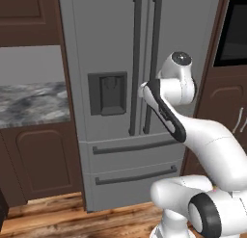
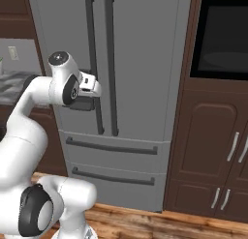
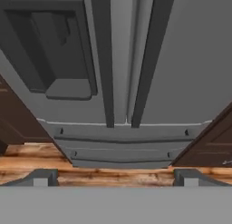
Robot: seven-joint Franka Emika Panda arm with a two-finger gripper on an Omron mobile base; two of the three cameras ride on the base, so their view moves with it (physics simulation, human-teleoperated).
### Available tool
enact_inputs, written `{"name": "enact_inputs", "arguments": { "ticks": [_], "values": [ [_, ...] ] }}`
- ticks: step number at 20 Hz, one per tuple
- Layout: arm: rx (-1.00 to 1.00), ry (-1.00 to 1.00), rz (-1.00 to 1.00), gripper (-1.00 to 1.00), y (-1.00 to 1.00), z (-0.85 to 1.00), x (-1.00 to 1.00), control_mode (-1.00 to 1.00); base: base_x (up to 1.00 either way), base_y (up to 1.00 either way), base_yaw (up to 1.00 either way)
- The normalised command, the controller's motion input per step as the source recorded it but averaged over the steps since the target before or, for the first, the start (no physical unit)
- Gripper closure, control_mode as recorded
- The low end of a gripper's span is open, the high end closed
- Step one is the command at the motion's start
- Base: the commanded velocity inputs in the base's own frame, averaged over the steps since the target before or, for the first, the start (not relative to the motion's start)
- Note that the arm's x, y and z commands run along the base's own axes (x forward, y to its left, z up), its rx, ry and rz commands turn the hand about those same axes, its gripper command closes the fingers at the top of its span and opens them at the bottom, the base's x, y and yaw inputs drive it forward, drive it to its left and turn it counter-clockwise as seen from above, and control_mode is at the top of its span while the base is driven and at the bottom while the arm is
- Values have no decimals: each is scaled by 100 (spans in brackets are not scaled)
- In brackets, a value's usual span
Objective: Retrieve the steak from the fridge and place it on the saucepan with marinade on the stove.
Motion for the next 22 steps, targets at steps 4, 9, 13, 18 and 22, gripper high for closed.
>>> {"name": "enact_inputs", "arguments": {
  "ticks": [4, 9, 13, 18, 22],
  "values": [
    [0, -9, 0, -100, 11, 3, 67, -100, 0, 0, 0],
    [0, -26, 0, -100, 12, 25, 35, -100, 0, 0, 0],
    [0, -30, 0, -100, 6, 20, 26, -100, 0, 0, 0],
    [0, -24, 0, -100, 0, 12, 39, -100, 0, 0, 0],
    [0, -18, 0, -100, 4, 16, 47, -100, 0, 0, 0]
  ]
}}
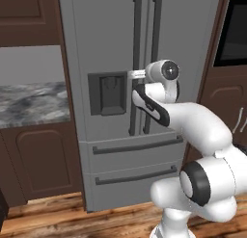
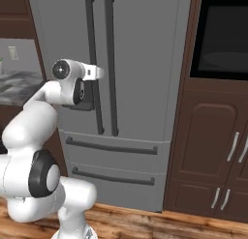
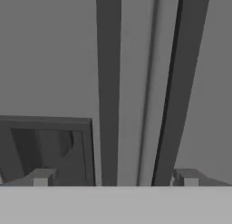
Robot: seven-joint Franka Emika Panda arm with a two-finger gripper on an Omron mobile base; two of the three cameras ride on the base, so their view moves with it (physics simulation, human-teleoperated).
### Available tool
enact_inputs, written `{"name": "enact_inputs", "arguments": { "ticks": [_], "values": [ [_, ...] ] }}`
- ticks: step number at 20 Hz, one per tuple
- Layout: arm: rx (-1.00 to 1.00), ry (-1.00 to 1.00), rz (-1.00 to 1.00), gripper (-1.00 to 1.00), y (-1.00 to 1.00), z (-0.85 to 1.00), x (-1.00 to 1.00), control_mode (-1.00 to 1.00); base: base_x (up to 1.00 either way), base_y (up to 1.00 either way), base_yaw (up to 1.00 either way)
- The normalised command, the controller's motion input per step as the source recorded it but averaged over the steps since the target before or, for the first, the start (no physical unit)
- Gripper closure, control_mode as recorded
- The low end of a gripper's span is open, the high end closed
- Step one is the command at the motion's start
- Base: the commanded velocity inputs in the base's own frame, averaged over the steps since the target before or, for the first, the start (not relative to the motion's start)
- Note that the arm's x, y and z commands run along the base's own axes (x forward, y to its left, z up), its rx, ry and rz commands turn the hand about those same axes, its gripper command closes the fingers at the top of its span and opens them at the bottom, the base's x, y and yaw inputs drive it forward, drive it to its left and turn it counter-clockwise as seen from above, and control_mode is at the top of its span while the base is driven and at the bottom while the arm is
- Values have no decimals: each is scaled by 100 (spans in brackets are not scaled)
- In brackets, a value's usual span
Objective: Retrieve the steak from the fridge and place it on the saucepan with marinade on the stove.
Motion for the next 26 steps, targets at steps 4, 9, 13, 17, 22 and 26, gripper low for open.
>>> {"name": "enact_inputs", "arguments": {
  "ticks": [4, 9, 13, 17, 22, 26],
  "values": [
    [0, -8, 0, -100, 10, 7, 49, -100, 0, 0, 0],
    [0, 0, 0, -100, 0, 1, 59, -100, 0, 0, 0],
    [0, 0, 0, -100, 0, 1, 57, -100, 0, 0, 0],
    [0, 0, 0, -100, 1, 0, 57, -100, 0, 0, 0],
    [0, 0, 0, -100, 7, 0, 57, -100, 0, 0, 0],
    [0, 0, -1, -100, 13, 0, 58, -100, 0, 0, 0]
  ]
}}
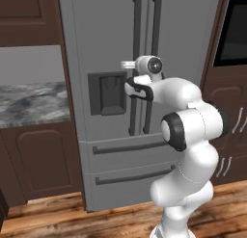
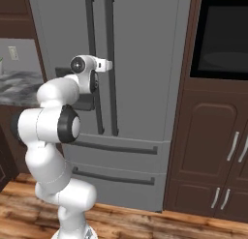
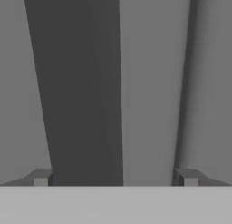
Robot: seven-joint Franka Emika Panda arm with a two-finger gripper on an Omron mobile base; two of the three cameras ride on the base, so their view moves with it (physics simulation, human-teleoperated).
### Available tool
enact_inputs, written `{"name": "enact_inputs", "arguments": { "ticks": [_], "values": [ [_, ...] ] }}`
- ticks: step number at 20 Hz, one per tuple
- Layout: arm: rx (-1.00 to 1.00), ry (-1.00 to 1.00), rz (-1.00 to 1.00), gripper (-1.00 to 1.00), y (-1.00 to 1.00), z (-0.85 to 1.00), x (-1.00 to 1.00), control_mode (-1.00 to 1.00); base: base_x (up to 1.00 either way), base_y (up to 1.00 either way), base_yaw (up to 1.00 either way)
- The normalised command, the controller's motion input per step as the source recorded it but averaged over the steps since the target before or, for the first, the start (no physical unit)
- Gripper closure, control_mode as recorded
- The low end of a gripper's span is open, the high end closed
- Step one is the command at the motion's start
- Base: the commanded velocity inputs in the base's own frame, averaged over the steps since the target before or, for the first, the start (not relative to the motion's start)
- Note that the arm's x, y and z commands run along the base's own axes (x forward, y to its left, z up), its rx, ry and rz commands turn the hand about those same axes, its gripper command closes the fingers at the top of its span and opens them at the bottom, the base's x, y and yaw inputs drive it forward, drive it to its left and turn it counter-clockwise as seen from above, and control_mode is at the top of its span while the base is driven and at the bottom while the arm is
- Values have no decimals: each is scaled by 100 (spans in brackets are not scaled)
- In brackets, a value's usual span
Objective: Retrieve the steak from the fridge and place it on the saucepan with marinade on the stove.
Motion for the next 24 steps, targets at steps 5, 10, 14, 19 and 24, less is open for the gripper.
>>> {"name": "enact_inputs", "arguments": {
  "ticks": [5, 10, 14, 19, 24],
  "values": [
    [0, 0, -1, 100, 14, 0, 57, -100, 0, 0, 0],
    [0, 0, 0, 100, 2, 0, 10, -100, 0, 0, 0],
    [0, 5, 0, 100, 7, 5, -17, -100, 0, 0, 0],
    [0, 13, 0, 100, 5, 4, -29, -100, 0, 0, 0],
    [0, 1, -1, 100, 30, -5, -58, -100, 0, 0, 0]
  ]
}}
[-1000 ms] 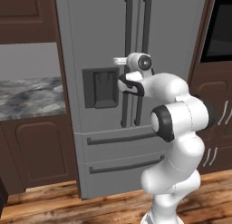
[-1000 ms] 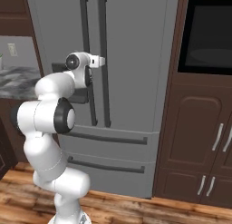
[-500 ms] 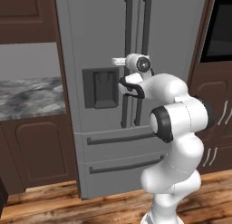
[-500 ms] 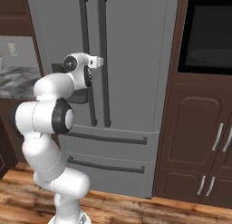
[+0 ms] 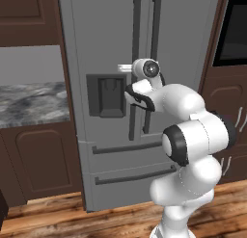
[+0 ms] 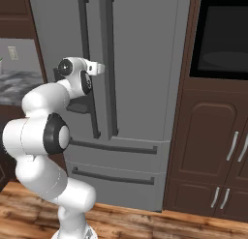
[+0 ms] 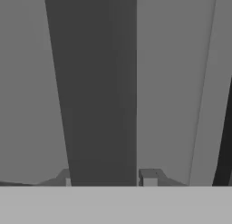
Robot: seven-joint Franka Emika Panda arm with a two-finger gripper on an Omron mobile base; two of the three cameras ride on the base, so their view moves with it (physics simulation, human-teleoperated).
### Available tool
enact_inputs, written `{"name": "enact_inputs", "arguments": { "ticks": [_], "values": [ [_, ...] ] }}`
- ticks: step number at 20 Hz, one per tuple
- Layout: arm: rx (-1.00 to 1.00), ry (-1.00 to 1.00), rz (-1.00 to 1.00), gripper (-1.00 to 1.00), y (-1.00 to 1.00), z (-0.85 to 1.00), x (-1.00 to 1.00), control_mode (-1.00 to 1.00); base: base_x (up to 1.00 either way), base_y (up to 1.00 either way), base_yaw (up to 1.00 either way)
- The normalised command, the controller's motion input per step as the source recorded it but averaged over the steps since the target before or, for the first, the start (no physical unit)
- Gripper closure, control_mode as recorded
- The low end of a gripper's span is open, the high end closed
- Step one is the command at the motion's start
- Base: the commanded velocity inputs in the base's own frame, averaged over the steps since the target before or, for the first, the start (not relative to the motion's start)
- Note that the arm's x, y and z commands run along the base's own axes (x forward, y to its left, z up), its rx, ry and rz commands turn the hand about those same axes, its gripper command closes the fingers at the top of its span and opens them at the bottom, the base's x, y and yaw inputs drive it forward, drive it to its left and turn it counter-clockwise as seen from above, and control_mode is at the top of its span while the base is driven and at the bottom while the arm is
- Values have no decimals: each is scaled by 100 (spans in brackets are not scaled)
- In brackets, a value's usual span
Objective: Retrieve the steak from the fridge and place it on the saucepan with marinade on the stove.
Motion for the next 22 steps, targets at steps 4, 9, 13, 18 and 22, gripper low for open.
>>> {"name": "enact_inputs", "arguments": {
  "ticks": [4, 9, 13, 18, 22],
  "values": [
    [0, 0, -4, 100, 42, -16, -80, -100, 0, 0, 0],
    [0, 0, -5, 100, 52, -13, -78, -100, 0, 0, 0],
    [0, 5, -8, 100, 58, -1, -68, -100, 0, 0, 0],
    [0, 13, -9, 100, 65, -2, -52, -100, 0, 0, 0],
    [0, 24, -10, 100, 74, -6, -32, -100, 0, 0, 0]
  ]
}}
